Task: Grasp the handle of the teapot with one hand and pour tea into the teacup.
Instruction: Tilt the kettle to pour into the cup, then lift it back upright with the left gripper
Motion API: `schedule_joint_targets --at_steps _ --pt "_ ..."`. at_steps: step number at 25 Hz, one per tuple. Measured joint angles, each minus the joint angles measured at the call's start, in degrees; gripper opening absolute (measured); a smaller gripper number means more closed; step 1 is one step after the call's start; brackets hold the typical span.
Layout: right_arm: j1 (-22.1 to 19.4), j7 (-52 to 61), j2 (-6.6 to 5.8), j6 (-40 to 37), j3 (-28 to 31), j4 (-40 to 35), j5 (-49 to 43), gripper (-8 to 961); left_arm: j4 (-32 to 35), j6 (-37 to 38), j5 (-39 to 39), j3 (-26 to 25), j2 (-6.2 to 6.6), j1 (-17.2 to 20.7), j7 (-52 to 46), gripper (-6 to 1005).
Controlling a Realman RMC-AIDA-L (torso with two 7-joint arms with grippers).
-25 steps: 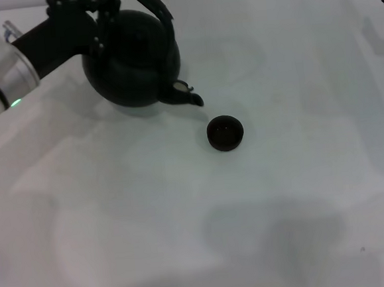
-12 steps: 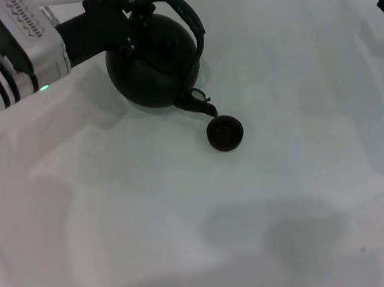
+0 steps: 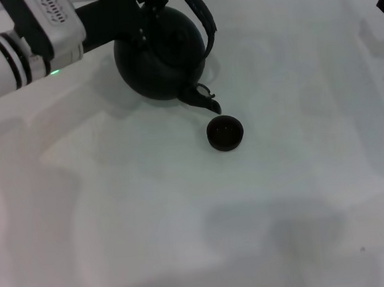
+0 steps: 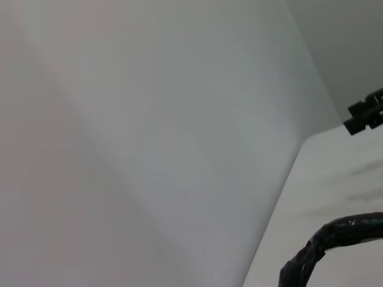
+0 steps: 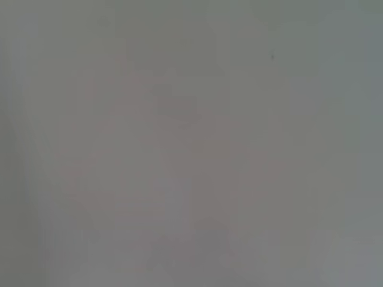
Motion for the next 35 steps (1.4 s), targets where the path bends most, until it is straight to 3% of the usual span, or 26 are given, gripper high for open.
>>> schedule_joint_targets --at_steps 35 --pt "-0.44 -0.03 -0.25 -1.58 0.62 -1.43 0.33 834 0.49 -1.0 7.43 0.0 -0.36 -5.21 3.22 102"
